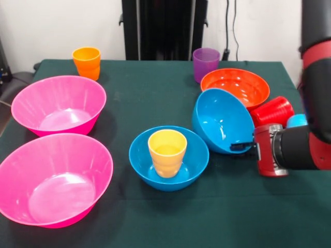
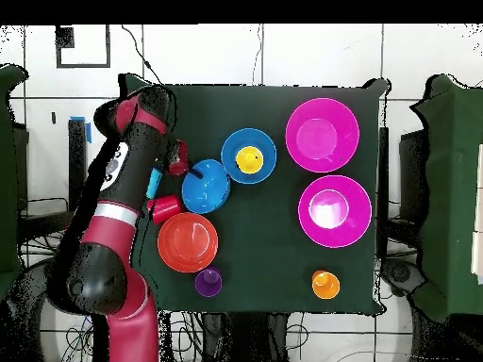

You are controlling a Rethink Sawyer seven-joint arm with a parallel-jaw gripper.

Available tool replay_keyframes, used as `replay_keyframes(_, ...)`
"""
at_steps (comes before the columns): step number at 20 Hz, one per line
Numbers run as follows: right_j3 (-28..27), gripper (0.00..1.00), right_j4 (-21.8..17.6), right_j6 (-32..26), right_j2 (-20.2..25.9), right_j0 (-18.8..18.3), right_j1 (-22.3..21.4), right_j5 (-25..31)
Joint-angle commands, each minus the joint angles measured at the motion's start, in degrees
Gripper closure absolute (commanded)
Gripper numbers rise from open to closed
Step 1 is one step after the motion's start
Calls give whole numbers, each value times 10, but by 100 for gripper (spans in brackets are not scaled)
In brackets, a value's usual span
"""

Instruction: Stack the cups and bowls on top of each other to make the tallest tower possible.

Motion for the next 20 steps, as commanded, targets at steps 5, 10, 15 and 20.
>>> replay_keyframes(5, -85, 100, 45, -172, 127, -78, -37, 103)
replay_keyframes(10, -96, 100, 28, -175, 123, -84, -46, 111)
replay_keyframes(15, -109, 100, 10, -192, 106, -95, -53, 114)
replay_keyframes(20, -117, 100, 2, -210, 105, -101, -57, 115)
